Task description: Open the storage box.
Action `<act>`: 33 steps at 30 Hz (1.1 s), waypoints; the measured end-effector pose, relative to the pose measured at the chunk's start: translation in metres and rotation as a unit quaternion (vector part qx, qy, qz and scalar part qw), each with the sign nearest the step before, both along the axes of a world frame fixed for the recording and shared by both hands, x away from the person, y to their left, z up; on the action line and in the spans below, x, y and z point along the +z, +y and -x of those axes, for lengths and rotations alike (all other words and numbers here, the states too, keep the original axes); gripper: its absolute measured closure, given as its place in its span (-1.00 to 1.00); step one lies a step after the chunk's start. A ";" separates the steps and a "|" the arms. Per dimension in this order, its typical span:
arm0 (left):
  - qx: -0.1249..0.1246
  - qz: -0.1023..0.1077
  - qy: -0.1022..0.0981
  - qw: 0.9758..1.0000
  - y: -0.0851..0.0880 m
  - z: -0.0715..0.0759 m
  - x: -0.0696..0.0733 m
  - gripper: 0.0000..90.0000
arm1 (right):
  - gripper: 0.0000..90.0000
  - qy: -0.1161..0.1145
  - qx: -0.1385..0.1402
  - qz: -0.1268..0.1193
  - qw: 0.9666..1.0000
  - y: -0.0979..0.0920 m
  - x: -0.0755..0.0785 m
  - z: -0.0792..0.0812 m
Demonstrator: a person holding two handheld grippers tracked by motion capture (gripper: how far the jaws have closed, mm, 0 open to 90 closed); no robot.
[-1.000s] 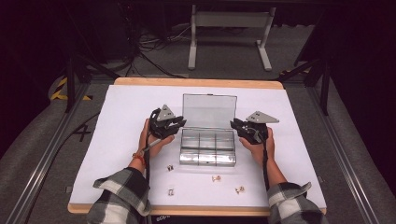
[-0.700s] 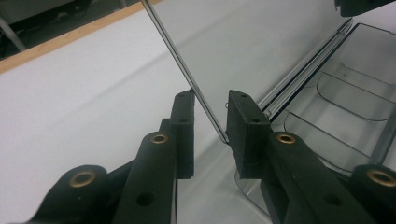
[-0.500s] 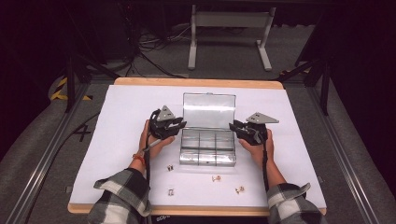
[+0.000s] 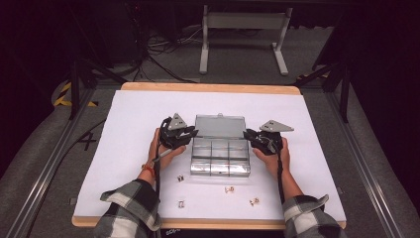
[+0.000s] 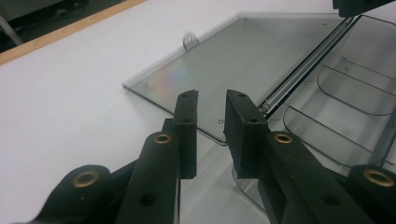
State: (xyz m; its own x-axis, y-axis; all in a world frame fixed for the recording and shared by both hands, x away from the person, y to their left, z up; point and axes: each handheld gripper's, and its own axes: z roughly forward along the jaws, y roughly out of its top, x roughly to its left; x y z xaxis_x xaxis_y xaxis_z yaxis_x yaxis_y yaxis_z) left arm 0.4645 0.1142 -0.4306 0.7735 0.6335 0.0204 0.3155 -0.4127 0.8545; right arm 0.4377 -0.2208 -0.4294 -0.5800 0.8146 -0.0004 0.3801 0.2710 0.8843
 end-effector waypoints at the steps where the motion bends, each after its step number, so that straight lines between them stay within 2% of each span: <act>1: 0.001 0.003 0.000 1.000 0.000 0.000 0.000 0.66 | 0.71 0.000 0.000 0.000 1.000 0.000 0.000 0.000; 7: 0.000 0.005 0.002 1.000 0.001 0.002 0.001 0.61 | 0.68 -0.004 -0.001 0.008 1.000 0.001 0.001 0.001; 8: -0.005 -0.005 -0.003 1.000 0.003 0.003 0.003 0.61 | 0.66 -0.007 -0.002 0.014 1.000 0.001 0.002 0.002; 10: -0.012 -0.011 -0.007 1.000 0.006 0.007 0.007 0.61 | 0.64 -0.020 0.001 0.029 0.999 0.001 0.005 0.006; 13: -0.021 -0.007 -0.017 1.000 0.016 0.016 0.015 0.58 | 0.60 -0.033 0.007 0.037 0.999 -0.004 0.010 0.013; 15: -0.031 -0.009 -0.024 0.999 0.024 0.026 0.021 0.57 | 0.54 -0.036 0.013 0.044 0.998 -0.007 0.013 0.019; 18: -0.039 -0.024 -0.035 0.998 0.035 0.042 0.025 0.53 | 0.52 -0.042 0.022 0.045 0.998 -0.014 0.016 0.031; 20: -0.042 -0.025 -0.035 0.998 0.038 0.047 0.025 0.50 | 0.51 -0.046 0.026 0.048 0.997 -0.016 0.017 0.036; 21: -0.047 -0.025 -0.037 0.998 0.042 0.052 0.026 0.49 | 0.49 -0.051 0.033 0.048 0.997 -0.021 0.020 0.044; 23: -0.051 -0.025 -0.039 0.998 0.048 0.060 0.026 0.47 | 0.48 -0.051 0.037 0.045 0.997 -0.022 0.020 0.047; 26: -0.060 -0.018 -0.039 0.997 0.058 0.075 0.022 0.38 | 0.42 -0.057 0.052 0.051 0.996 -0.029 0.022 0.062; 28: -0.058 -0.017 -0.028 0.998 0.065 0.085 0.016 0.31 | 0.37 -0.059 0.060 0.053 0.995 -0.035 0.022 0.071; 31: -0.051 -0.022 -0.030 0.998 0.071 0.097 0.011 0.13 | 0.29 -0.066 0.066 0.051 0.994 -0.046 0.020 0.086; 33: -0.052 -0.023 -0.030 0.998 0.074 0.106 0.008 0.09 | 0.28 -0.065 0.067 0.050 0.994 -0.053 0.018 0.093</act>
